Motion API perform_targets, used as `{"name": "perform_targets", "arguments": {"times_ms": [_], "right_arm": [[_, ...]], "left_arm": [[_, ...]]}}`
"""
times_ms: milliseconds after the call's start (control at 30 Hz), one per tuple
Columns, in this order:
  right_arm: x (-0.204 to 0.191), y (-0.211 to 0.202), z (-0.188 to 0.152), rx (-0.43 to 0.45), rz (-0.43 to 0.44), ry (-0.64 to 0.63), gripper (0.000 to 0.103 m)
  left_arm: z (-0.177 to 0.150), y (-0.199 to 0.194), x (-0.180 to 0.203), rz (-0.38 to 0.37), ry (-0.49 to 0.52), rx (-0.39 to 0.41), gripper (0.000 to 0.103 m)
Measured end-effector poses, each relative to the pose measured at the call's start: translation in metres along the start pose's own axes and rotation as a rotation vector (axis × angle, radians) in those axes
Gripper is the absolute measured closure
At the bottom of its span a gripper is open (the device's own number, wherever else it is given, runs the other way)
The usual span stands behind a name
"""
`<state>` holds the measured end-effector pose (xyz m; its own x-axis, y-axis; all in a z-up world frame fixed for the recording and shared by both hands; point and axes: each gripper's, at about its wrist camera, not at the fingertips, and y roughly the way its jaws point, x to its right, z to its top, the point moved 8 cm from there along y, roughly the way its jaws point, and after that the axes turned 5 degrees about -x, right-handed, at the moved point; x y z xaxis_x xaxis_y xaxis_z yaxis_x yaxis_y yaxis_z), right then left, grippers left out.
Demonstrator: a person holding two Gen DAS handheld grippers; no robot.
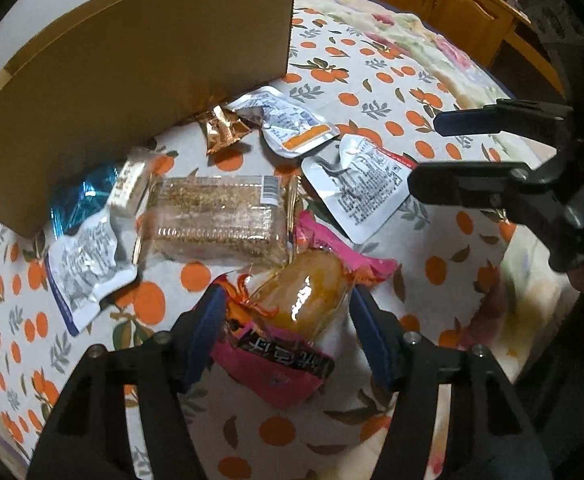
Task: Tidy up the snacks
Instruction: 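Lower left tool onto the pink-wrapped cake and close on it, then close right tool on white foil sachet with red stripe while left tool holds cake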
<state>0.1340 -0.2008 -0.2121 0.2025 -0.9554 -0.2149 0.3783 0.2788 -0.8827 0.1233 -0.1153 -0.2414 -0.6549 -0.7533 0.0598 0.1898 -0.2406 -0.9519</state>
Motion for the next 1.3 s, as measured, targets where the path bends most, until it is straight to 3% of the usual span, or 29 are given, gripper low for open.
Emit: {"name": "perform_targets", "arguments": {"times_ms": [333,467,600,833,900,1033,1067,1100,1200,1300], "right_arm": [[0.001,0.002,-0.002,-0.008,0.001,0.005,0.009],[0.001,0.002,-0.002,-0.009,0.001,0.003,0.009],[0.001,0.002,-0.002,-0.008,0.002,0.004,0.009],[0.002,0.002,-0.002,-0.007,0.000,0.008,0.009],[0.003,0.002,-0.002,-0.006,-0.001,0.011,0.009],[0.006,0.001,-0.001,-0.004,-0.001,0.021,0.009],[0.006,0.001,-0.001,-0.003,0.000,0.022,0.009],[0.006,0.001,-0.001,-0.002,0.002,0.022,0.009],[0.005,0.001,-0.001,-0.006,0.002,0.019,0.009],[0.004,0.005,-0.003,-0.022,0.000,0.013,0.009]], "left_arm": [[0.021,-0.017,0.007,-0.031,0.035,0.062,0.040],[0.022,-0.011,0.011,0.001,0.081,0.041,0.054],[0.018,-0.010,0.012,-0.036,0.078,0.000,0.056],[0.014,-0.007,0.017,-0.018,0.121,-0.038,0.050],[0.008,0.001,0.018,0.005,0.144,-0.081,0.040],[-0.003,0.012,0.022,0.081,0.219,-0.111,0.040],[-0.002,0.011,0.021,0.071,0.204,-0.109,0.044],[-0.001,0.009,0.018,0.060,0.177,-0.105,0.062],[0.000,0.006,0.011,-0.003,0.113,-0.111,0.064],[-0.002,0.005,0.014,0.014,0.127,-0.110,0.064]]}}
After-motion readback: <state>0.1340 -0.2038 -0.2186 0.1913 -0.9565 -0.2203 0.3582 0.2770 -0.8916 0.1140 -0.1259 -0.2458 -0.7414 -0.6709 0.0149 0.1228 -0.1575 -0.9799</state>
